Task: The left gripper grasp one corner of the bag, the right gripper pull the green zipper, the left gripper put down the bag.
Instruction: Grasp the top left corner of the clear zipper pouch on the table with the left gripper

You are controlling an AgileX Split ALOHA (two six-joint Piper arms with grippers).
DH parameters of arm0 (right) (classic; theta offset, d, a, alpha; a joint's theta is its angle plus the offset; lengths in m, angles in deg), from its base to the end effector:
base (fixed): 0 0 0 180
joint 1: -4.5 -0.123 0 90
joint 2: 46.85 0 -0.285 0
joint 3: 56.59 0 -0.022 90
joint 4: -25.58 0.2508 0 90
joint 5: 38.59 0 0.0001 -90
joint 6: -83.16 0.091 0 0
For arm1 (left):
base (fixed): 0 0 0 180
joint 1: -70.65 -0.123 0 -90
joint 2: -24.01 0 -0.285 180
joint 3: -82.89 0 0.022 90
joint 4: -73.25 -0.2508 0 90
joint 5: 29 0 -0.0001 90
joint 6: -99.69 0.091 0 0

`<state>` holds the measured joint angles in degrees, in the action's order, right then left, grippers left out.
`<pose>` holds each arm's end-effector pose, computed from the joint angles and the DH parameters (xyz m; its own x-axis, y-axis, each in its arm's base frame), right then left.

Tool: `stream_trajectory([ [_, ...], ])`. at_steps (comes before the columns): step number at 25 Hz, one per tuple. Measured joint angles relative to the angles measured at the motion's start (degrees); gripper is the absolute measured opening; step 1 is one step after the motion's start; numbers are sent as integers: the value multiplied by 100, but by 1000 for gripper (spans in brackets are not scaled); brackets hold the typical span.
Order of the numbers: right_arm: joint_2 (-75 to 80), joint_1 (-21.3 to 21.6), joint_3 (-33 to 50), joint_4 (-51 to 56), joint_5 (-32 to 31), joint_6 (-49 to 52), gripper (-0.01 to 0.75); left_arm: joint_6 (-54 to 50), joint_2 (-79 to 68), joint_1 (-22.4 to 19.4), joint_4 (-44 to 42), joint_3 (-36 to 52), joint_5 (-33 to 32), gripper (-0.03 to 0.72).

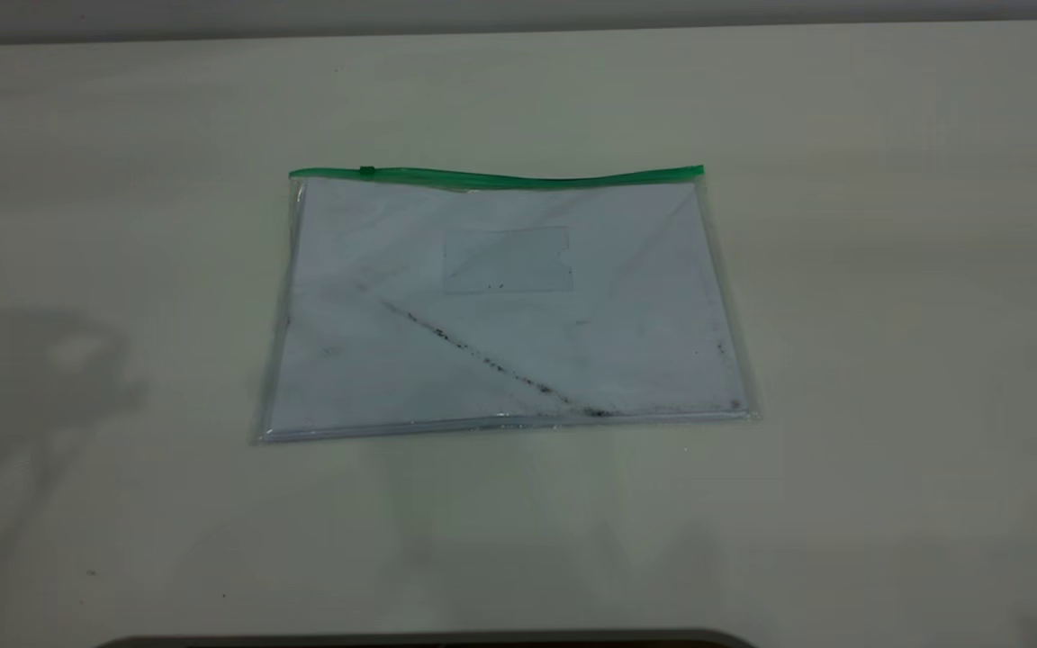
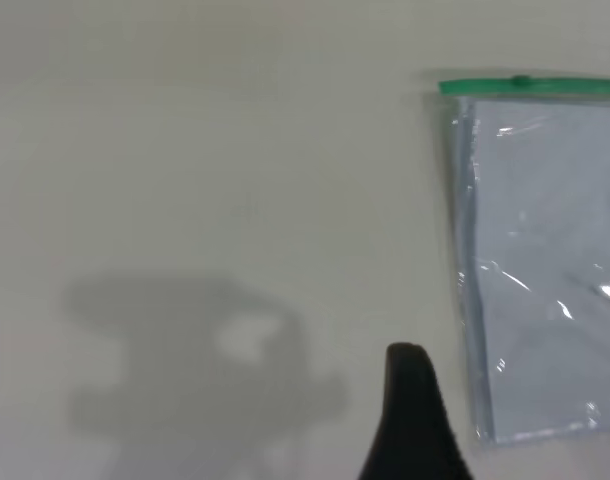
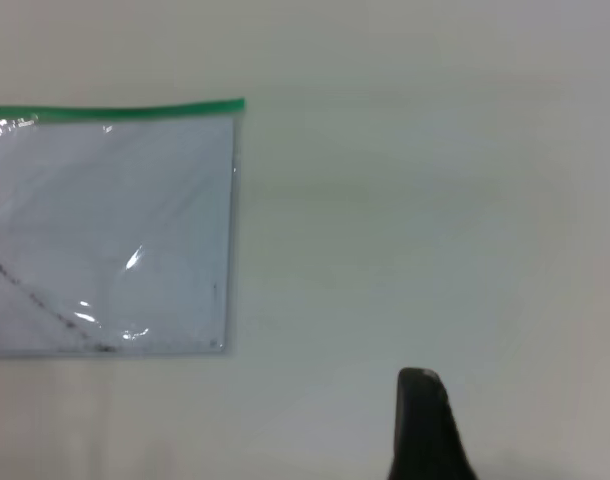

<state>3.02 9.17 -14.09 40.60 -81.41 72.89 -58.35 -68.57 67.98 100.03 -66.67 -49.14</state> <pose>0.1328 0.0053 0.2900 -0.6954 0.0717 -0.7150 -0.0352 0.9904 0.1336 0.2918 -0.0006 0.2194 -0.7796 -0.0949 -0.6191 0.0051 0.9875 -0.1577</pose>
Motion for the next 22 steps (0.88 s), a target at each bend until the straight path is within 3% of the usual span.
stream_trajectory([
  [5, 1151, 0, -367, 280, 307, -452, 522, 702, -1500, 0, 600, -857, -97, 590],
  [15, 2809, 0, -754, 974, 811, -1577, 522, 3056, -3836, 0, 2150, -2699, -716, 590],
  [22, 3410, 0, -769, 1439, 1154, -2196, 522, 4328, -4812, 0, 3160, -3321, -1015, 590],
])
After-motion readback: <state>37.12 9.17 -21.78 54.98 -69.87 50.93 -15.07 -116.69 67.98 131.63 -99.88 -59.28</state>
